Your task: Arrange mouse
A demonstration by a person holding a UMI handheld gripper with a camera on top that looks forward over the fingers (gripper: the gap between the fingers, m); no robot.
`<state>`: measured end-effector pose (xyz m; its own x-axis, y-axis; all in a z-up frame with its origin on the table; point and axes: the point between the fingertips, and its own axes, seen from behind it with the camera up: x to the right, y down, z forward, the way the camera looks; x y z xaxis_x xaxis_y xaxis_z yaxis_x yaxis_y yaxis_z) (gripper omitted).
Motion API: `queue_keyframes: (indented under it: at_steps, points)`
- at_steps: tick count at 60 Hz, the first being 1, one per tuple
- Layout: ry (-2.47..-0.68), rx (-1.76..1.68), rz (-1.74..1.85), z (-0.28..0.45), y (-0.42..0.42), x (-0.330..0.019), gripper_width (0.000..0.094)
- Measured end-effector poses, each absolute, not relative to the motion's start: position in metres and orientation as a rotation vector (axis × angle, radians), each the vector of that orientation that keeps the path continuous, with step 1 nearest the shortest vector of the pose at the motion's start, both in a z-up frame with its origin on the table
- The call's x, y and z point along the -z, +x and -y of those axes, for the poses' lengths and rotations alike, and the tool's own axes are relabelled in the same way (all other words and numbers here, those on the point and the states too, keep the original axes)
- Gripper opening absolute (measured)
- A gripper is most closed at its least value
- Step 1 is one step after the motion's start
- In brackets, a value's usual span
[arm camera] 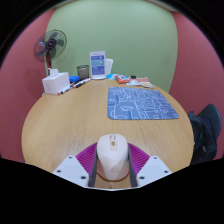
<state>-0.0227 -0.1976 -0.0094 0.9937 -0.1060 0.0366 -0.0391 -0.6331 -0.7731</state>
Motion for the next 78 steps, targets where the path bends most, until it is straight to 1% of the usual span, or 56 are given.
queue_keyframes:
  at_steps: [7, 11, 15, 19, 24, 32, 35, 38, 40, 43, 46, 52, 57, 63, 66, 68, 70, 71, 73, 74, 75, 78]
  points:
    - [-2.283, 0.073, -0.071, 0.198, -0.023, 0.009, 0.0389]
    - [-2.314, 0.028, -0.069, 0.201, -0.026, 0.006, 0.0381]
    - [-2.314, 0.008, -0.036, 0.203, -0.028, -0.009, 0.0367]
    - [-2.282, -0.016, -0.006, 0.197, -0.031, -0.039, 0.0368]
    - [-2.217, -0.052, 0.021, 0.175, -0.029, -0.09, 0.0369]
    - [-2.069, -0.061, 0.03, 0.104, 0.005, -0.172, 0.0368]
    - [-2.029, -0.051, 0.02, 0.073, 0.025, -0.19, 0.0366]
    - [-1.995, -0.027, 0.004, 0.041, 0.049, -0.199, 0.0366]
    - [-1.987, -0.003, 0.002, 0.022, 0.064, -0.197, 0.0367]
    - [-1.999, 0.038, 0.005, -0.005, 0.085, -0.182, 0.0366]
    - [-2.014, 0.053, 0.014, -0.027, 0.1, -0.16, 0.0367]
    - [-2.123, 0.056, 0.004, -0.049, 0.121, -0.088, 0.0371]
    - [-2.207, 0.048, -0.015, -0.051, 0.132, -0.036, 0.0415]
    - [-2.274, 0.013, -0.002, -0.048, 0.135, 0.001, 0.0487]
    - [-2.286, -0.002, 0.004, -0.045, 0.135, 0.006, 0.0551]
    - [-2.281, 0.005, 0.009, -0.043, 0.136, 0.003, 0.0618]
    - [-2.279, 0.02, 0.014, -0.041, 0.138, -0.002, 0.0714]
    - [-2.278, 0.025, 0.017, -0.039, 0.138, -0.005, 0.0787]
    - [-2.273, 0.034, 0.02, -0.035, 0.138, -0.013, 0.0869]
    - [-2.273, 0.037, 0.021, -0.032, 0.138, -0.019, 0.0832]
    - [-2.271, 0.041, 0.018, -0.029, 0.137, -0.024, 0.0818]
    - [-2.26, 0.043, 0.011, -0.017, 0.135, -0.038, 0.0836]
